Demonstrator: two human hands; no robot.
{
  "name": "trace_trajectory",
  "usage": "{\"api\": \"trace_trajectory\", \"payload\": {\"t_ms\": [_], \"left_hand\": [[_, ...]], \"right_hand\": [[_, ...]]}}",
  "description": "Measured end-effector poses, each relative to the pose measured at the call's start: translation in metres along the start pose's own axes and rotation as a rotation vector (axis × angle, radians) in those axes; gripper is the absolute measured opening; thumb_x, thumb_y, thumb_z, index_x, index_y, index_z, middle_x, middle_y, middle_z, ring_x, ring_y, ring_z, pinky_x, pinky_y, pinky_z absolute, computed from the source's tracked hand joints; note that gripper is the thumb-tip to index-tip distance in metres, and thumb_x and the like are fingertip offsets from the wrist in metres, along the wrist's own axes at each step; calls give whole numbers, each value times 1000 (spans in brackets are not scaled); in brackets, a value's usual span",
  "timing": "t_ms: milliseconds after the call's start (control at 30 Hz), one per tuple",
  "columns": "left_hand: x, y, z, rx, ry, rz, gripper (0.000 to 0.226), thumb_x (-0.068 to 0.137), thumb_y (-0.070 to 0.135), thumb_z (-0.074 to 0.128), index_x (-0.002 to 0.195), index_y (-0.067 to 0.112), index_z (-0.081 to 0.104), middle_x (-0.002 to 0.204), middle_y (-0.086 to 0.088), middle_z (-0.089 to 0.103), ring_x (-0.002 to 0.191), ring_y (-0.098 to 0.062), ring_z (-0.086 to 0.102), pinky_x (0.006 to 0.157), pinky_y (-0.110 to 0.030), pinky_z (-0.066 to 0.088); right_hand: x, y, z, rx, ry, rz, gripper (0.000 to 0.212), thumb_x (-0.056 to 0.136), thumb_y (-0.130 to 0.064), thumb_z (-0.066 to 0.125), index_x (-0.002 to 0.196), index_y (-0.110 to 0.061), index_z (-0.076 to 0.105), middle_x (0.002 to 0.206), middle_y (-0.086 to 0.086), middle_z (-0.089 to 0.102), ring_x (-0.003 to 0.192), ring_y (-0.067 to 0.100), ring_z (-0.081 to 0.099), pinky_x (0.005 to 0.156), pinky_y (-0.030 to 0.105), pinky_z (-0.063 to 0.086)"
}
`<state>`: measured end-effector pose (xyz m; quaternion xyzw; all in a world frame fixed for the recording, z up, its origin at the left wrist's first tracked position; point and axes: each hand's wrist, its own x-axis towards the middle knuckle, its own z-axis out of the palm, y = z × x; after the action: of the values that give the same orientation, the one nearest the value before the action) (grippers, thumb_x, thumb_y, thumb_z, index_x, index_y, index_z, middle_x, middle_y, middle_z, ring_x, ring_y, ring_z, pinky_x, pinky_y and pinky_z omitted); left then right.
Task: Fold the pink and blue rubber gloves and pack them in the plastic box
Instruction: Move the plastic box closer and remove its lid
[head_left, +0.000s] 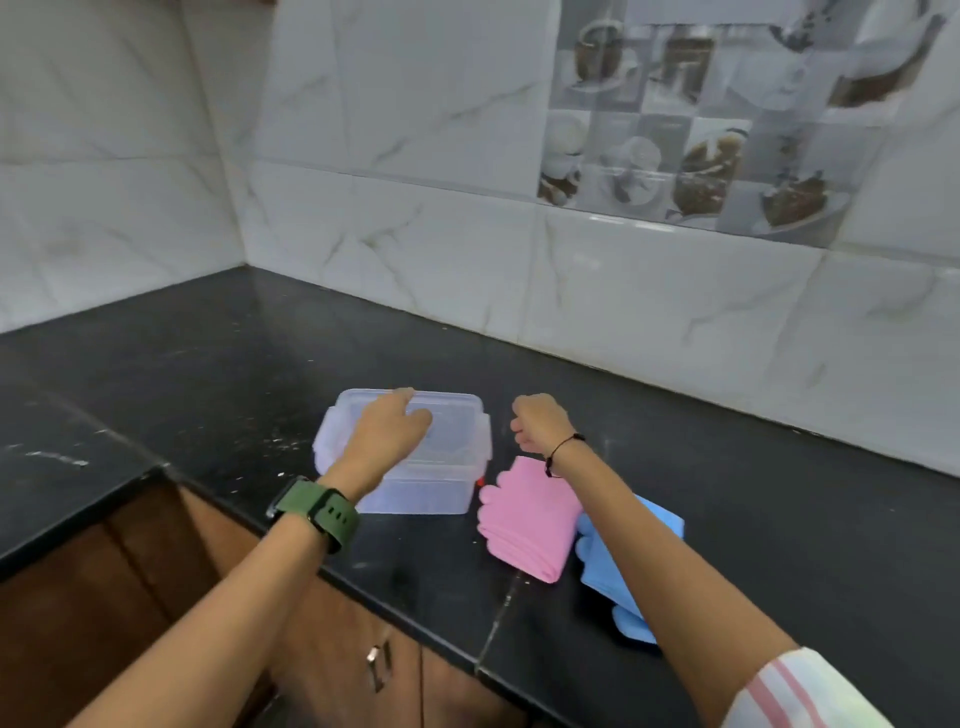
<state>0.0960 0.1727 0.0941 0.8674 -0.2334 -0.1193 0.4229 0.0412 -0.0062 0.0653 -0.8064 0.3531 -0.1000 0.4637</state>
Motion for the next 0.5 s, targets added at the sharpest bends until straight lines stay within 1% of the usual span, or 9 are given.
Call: {"api": "trace_trajectory", "payload": {"t_ms": [67, 133, 167, 200, 233, 267, 333, 433, 500], "left_hand": [[7, -18, -25, -59, 38, -86, 44, 92, 14, 45, 132, -3, 47, 140, -18, 48, 127, -32, 48, 105, -38, 37], [9, -33, -44, -110, 72, -139, 23, 88, 10, 46, 91, -1, 65, 104, -22, 64, 92, -32, 62, 78, -39, 46], [9, -37, -51, -134, 92, -162, 23, 86, 8, 46, 64, 6, 55, 70, -14, 53, 63, -27, 49, 64, -35, 38], [12, -43, -56, -151, 104, -179, 30, 85, 7, 46, 55, 10, 41, 63, -11, 39, 58, -23, 35, 61, -32, 29], [12, -47, -59, -171, 107, -199, 31, 85, 7, 47, 56, 11, 37, 67, -7, 31, 64, -18, 27, 62, -32, 26], [14, -52, -61, -195, 113, -223, 29, 86, 8, 48, 59, 8, 39, 66, -9, 35, 62, -20, 29, 63, -31, 27], [17, -60, -62, -241, 110, -287, 29, 89, 11, 49, 60, 4, 45, 65, -5, 44, 61, -18, 37, 66, -29, 34], [23, -71, -58, -274, 96, -335, 21, 91, 13, 48, 74, 2, 53, 77, -6, 51, 77, -20, 47, 79, -33, 38], [27, -76, -53, -306, 84, -347, 25, 89, 10, 47, 66, 3, 50, 71, -6, 48, 73, -19, 46, 81, -35, 39]], "right_hand": [[4, -12, 9, 40, -19, 32, 32, 91, -10, 36, 60, -17, 36, 78, 13, 47, 70, 22, 49, 67, 34, 44], [6, -19, 16, 39, -42, 40, 27, 86, -6, 37, 60, -12, 39, 62, 12, 43, 50, 22, 43, 53, 30, 37], [6, -20, 20, 24, -41, 40, 23, 85, -6, 38, 63, -9, 44, 63, 14, 47, 51, 26, 49, 54, 30, 43], [8, -20, 24, 5, -37, 34, 20, 86, -8, 40, 70, -4, 52, 71, 18, 54, 61, 32, 59, 63, 34, 52], [8, -19, 27, -28, -26, 27, 20, 88, -10, 42, 81, 0, 58, 83, 21, 60, 76, 37, 64, 76, 40, 56], [9, -18, 31, -66, -2, 19, 22, 89, -12, 42, 90, 2, 60, 93, 23, 61, 88, 38, 65, 84, 43, 55], [7, -16, 36, -128, 41, -1, 21, 90, -11, 42, 93, 2, 58, 100, 22, 62, 93, 36, 63, 87, 44, 54], [5, -17, 38, -151, 57, 0, 25, 89, -9, 43, 101, 6, 59, 107, 24, 64, 97, 39, 64, 88, 48, 54], [5, -17, 38, -136, 60, 11, 27, 89, -9, 43, 104, 6, 59, 108, 25, 65, 96, 39, 65, 88, 49, 54]]}}
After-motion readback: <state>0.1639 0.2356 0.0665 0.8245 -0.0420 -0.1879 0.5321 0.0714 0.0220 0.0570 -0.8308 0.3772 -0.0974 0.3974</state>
